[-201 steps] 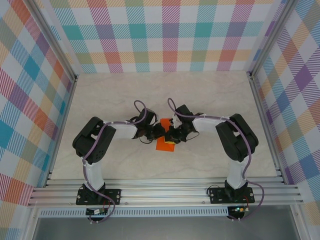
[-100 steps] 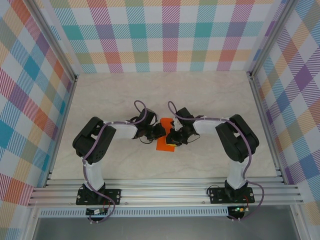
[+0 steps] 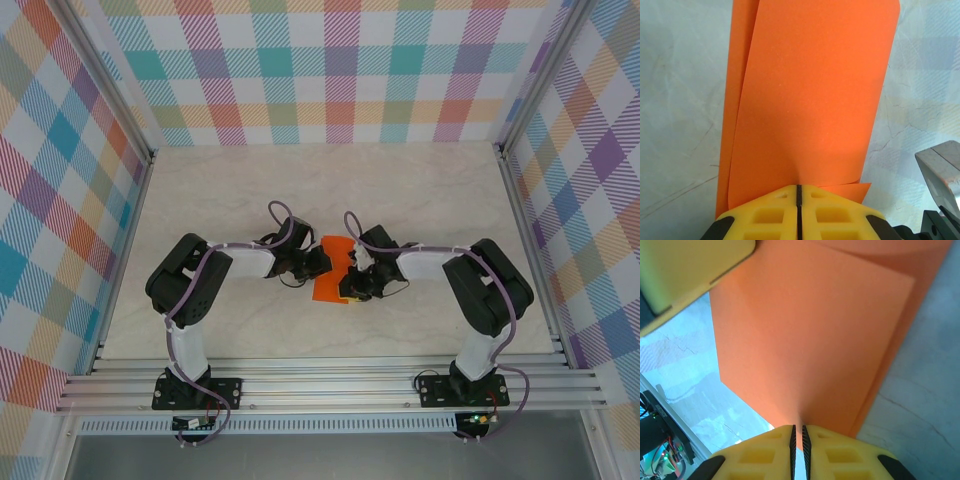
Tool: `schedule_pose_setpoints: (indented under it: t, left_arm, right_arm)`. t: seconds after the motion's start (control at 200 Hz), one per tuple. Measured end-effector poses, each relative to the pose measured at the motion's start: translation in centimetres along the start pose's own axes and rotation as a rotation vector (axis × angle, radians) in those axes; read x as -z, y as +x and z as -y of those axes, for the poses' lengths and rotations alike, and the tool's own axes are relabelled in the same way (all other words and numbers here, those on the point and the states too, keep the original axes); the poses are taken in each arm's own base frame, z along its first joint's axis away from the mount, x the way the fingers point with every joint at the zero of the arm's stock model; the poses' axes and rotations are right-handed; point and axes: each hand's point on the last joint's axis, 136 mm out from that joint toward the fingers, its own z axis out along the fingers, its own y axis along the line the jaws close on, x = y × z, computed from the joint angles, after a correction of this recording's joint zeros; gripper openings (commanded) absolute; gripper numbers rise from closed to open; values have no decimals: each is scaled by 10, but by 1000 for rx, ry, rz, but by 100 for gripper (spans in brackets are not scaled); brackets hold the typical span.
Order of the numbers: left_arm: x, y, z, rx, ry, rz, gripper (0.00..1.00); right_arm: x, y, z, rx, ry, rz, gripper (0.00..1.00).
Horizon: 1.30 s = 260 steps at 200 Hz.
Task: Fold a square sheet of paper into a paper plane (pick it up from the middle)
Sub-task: Fold the triangle a second time at the center of the table.
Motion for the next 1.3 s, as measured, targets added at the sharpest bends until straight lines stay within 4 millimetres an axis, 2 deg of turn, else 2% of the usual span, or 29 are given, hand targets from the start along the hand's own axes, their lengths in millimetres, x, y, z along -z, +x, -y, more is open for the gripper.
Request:
schedule_pose_setpoints:
  t: [0.55,0.635,0.755,0.85,0.955,1.075,1.3]
  left_arm:
    - [0,1,1,-1,5,-5,9]
    - [0,1,1,-1,5,-4,9]
    - [0,1,1,-1,6,-4,9]
    - [0,1,1,-1,7,-5,9]
    - [0,1,1,-1,7,-5,9]
    - [0,1,1,-1,8,-8,9]
    - [0,2,1,-9,3,-12,10]
  right_arm:
    - [17,26,12,-47,47,-42,16]
    - [22,17,1,-39,34,-29,17]
    - [29,-7,-26,-3,-22,13,18]
    - [24,-24,-35,7,-44,30,17]
    - [12,-25,-24,-18,-20,8,17]
    - [1,-10,-1,-57,23,-27,16]
    - [2,-8,2,-28,-20,14,16]
